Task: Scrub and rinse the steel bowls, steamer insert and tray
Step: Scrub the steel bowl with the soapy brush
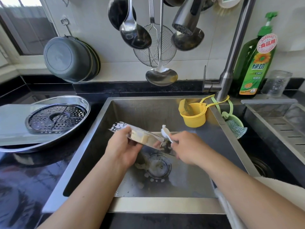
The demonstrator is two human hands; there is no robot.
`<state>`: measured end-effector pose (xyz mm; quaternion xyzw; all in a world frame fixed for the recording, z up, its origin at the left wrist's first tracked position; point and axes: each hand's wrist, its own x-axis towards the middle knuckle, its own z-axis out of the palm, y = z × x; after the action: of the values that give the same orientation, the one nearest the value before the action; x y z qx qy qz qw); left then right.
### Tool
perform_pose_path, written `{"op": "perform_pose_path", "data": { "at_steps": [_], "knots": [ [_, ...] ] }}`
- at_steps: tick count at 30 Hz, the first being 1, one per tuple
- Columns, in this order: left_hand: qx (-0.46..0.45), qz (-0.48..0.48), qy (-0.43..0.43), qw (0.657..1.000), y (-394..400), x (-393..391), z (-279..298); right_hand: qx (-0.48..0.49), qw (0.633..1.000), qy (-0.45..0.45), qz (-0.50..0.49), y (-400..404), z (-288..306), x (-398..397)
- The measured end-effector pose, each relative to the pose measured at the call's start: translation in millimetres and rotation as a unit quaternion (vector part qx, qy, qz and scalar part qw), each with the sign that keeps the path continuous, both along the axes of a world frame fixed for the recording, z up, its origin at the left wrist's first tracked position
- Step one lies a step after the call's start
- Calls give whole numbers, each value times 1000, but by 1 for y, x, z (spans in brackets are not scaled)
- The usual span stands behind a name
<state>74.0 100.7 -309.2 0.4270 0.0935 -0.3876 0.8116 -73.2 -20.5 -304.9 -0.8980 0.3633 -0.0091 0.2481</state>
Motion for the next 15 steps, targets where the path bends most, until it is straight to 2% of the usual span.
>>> {"op": "perform_pose_path", "data": {
  "at_steps": [4,7,10,12,15],
  "knots": [
    [9,6,-8,1000,-1,1,-1,4,999,-36,1,1,2,0],
    [4,36,5,999,-2,5,-2,9,993,-87,73,23,9,1],
    [13,39,16,999,-2,7,-5,1,986,-89,143,45,16,3],
    [4,47,35,998,1,14,-8,-37,985,-92,143,44,15,2],
    [-21,90,61,994,4,24,-6,-71,991,-72,84,24,13,-5]
  ]
}}
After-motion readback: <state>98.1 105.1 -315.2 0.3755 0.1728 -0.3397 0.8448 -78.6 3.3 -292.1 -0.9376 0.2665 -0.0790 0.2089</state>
